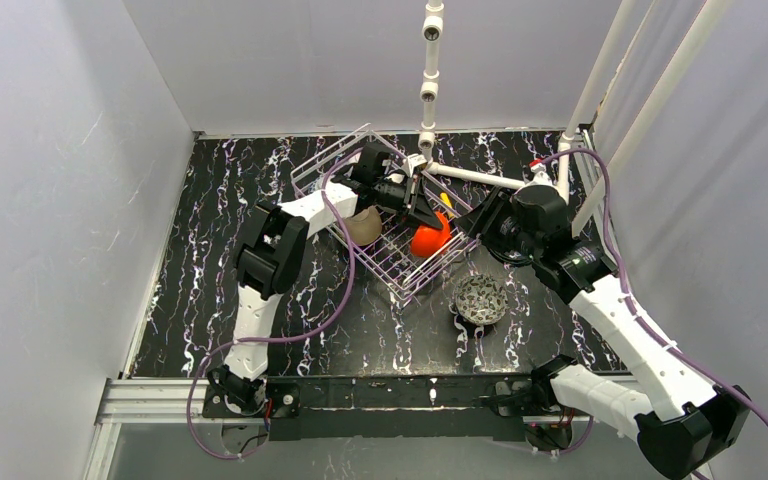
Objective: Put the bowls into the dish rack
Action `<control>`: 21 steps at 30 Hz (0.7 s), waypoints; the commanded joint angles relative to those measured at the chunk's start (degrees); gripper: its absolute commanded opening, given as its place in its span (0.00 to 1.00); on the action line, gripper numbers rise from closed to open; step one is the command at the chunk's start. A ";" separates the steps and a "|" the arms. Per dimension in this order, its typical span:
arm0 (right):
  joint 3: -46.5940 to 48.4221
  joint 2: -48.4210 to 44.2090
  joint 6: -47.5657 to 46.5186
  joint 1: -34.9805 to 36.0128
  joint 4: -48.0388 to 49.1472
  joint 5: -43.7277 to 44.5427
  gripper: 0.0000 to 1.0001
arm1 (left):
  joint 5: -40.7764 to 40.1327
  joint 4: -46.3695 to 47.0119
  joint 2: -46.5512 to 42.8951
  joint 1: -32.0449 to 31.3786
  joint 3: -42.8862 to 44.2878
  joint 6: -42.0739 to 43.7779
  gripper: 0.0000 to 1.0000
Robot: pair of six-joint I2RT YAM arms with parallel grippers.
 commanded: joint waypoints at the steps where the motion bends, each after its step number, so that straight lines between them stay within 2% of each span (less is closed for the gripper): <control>1: -0.58 -1.20 0.73 0.37 1.48 0.83 0.53 | 0.29 0.12 1.63 0.09 0.57 -1.37 0.00; 11: -0.29 -1.51 0.67 0.63 0.75 1.51 0.53 | -0.55 -0.31 2.96 2.02 -0.24 -0.73 0.00; 21: 0.02 -0.82 0.85 0.79 1.22 1.34 0.53 | -0.67 0.32 2.98 5.00 -2.68 -0.30 0.07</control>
